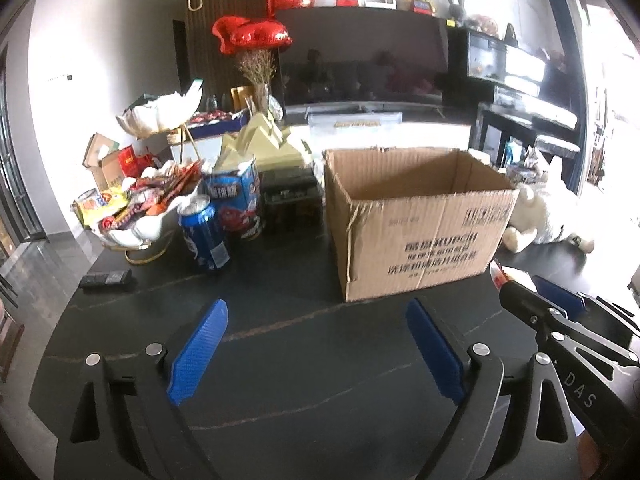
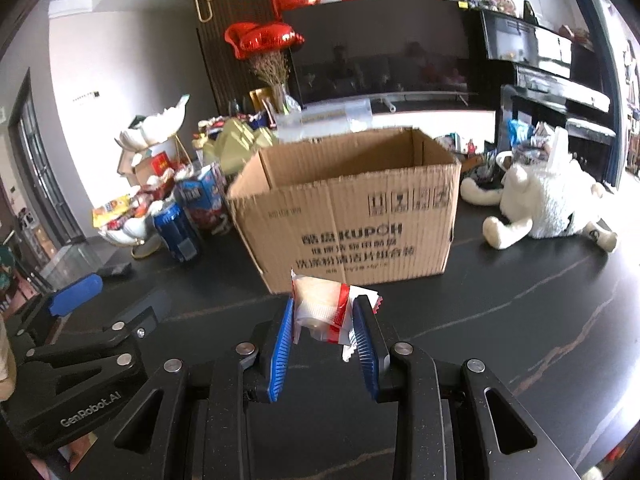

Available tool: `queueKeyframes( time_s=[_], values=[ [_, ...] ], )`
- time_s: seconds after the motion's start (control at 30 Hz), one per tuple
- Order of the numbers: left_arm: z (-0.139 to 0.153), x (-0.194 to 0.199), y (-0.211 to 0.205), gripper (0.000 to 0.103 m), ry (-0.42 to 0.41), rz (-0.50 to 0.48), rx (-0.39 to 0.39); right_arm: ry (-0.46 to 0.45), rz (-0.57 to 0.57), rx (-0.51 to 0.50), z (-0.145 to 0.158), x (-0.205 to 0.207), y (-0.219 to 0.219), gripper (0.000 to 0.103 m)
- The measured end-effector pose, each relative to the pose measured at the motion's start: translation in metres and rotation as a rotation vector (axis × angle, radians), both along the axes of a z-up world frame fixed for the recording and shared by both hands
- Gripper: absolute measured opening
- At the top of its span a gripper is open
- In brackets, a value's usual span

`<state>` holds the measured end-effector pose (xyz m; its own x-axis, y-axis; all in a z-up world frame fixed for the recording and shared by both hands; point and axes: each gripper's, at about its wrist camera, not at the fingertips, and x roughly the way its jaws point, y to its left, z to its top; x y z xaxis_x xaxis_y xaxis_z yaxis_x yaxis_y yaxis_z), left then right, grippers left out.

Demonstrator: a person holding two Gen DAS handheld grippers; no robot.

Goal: Organize snacks

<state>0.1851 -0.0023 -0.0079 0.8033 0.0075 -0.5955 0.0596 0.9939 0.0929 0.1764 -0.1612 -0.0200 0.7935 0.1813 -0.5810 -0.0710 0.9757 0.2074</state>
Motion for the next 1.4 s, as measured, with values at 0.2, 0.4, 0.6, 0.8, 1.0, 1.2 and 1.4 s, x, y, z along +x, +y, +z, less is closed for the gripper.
queueKeyframes(
  time_s=[0.2,0.4,0.6,0.8,1.0,1.2,1.4],
  values=[
    [0.023,0.003,-0.003,0.097,-0.051,-0.014,0.005,-0.055,-0.008,-0.011,0.024,0.002,-0.003,0.031],
    [0.046,0.017,-0.009,0.099,-0.076,-0.044,0.011,-0.094,0.000,-0.019,0.044,0.016,-0.006,0.032],
    [0.062,0.037,-0.007,0.103,-0.089,-0.032,0.006,-0.120,0.009,-0.047,0.062,0.036,-0.006,0.032],
    [0.070,0.065,-0.006,0.103,-0.069,-0.038,0.013,-0.112,0.016,-0.069,0.075,0.064,-0.007,0.032],
    [0.068,0.097,-0.004,0.103,-0.039,-0.027,0.033,-0.092,0.023,-0.117,0.079,0.100,-0.006,0.033],
    [0.060,0.127,0.000,0.103,-0.012,-0.007,0.035,-0.072,0.030,-0.163,0.075,0.135,-0.003,0.036],
    [0.056,0.136,0.001,0.103,0.000,0.006,0.032,-0.045,-0.022,-0.163,0.069,0.148,-0.008,0.060]
  ],
)
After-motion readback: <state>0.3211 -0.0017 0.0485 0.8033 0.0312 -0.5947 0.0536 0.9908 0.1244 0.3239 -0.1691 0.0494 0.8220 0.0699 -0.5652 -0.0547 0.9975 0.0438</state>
